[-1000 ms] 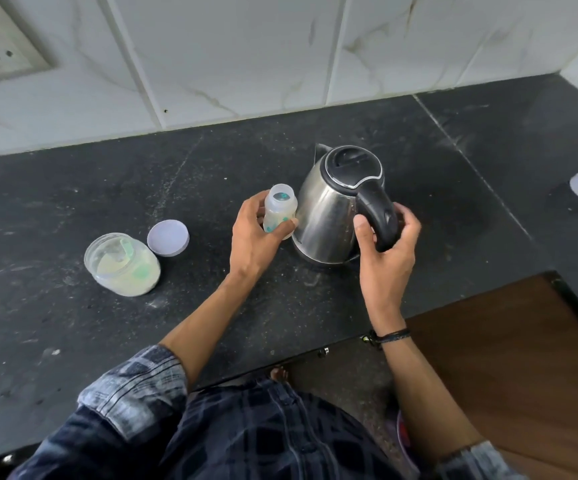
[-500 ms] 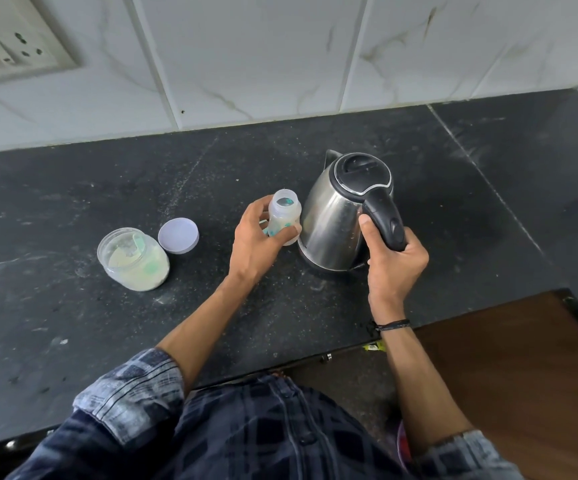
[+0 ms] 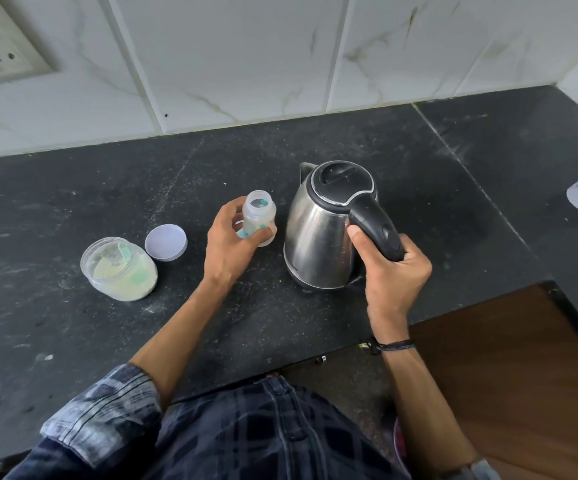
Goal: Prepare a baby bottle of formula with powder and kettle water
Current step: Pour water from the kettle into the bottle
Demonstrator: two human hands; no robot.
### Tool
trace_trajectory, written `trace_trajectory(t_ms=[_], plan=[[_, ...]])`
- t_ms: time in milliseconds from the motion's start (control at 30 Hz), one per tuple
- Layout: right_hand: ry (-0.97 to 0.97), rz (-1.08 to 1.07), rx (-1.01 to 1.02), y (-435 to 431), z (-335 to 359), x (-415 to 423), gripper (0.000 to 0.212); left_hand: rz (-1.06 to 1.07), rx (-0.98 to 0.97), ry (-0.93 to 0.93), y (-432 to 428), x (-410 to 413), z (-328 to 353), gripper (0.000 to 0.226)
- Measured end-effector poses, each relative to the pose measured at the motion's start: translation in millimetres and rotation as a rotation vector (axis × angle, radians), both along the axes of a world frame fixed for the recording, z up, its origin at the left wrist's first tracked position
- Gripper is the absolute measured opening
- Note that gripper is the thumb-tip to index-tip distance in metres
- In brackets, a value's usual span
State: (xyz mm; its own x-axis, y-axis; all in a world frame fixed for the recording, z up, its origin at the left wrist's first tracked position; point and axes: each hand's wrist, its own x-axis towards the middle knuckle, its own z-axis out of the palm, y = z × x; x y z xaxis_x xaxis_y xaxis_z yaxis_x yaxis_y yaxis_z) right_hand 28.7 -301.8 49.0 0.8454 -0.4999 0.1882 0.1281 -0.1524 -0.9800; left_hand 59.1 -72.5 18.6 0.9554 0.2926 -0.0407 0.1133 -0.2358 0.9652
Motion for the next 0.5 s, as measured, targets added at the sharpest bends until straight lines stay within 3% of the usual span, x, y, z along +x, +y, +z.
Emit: trace_trajectory(t_ms=[500], plan=[[-0.098, 0.462, -0.233, -21, 51, -31, 0.032, -0.059, -0.019, -0.069, 37, -30, 10, 0.062]])
